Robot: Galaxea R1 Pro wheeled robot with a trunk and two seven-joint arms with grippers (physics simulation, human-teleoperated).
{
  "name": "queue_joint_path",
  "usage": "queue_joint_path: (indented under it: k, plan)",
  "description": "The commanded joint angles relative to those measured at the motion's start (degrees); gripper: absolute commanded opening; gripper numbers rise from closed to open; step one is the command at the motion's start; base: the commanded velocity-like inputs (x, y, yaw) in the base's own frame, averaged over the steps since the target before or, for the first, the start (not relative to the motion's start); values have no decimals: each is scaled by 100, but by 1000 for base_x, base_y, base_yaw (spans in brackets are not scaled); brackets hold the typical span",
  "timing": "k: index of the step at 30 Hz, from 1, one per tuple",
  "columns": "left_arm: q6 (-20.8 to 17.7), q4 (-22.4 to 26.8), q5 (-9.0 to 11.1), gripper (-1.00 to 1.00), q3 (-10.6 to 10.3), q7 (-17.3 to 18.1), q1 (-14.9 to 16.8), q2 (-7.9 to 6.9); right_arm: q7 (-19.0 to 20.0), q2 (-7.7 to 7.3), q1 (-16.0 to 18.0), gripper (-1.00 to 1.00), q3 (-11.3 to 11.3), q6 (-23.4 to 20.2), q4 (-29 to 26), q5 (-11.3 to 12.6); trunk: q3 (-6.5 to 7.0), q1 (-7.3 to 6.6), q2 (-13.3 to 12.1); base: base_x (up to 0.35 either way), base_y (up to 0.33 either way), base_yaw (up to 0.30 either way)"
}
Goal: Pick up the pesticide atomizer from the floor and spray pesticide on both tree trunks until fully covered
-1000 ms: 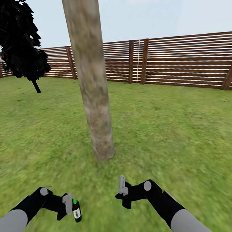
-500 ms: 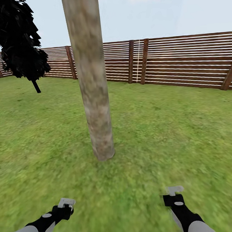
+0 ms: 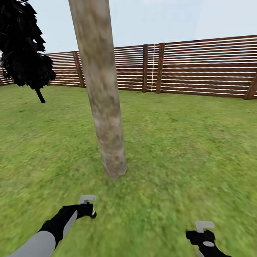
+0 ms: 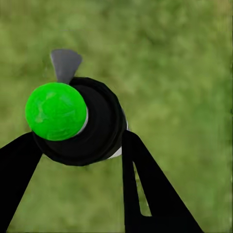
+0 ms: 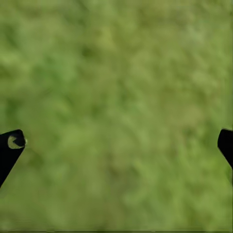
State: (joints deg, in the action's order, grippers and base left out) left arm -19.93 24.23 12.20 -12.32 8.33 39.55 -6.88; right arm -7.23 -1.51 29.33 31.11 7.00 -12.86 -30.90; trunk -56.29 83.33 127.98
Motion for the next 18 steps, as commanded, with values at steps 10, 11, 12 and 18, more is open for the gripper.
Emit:
queue_joint_path:
  k: [10, 11, 12, 18]
  plan:
    - [-587, 651, 1, -100, -54, 2, -19, 49, -15, -8, -159, 100, 44, 47, 20, -57, -6, -1, 2, 189, -89, 0]
    - [-595, 651, -3, -100, -63, 2, -24, 47, -15, -8, -169, 100, 44, 47, 22, -57, -6, -1, 2, 116, -242, 0]
    - [-610, 650, -5, -100, -70, 2, -28, 47, -15, -8, -174, 100, 44, 47, 24, -57, -6, -1, 2, 74, -254, 0]
    - [-774, 653, -14, -100, -80, 2, -35, 48, -15, -8, -190, 100, 44, 46, 29, -57, -6, -1, 2, 41, -277, 0]
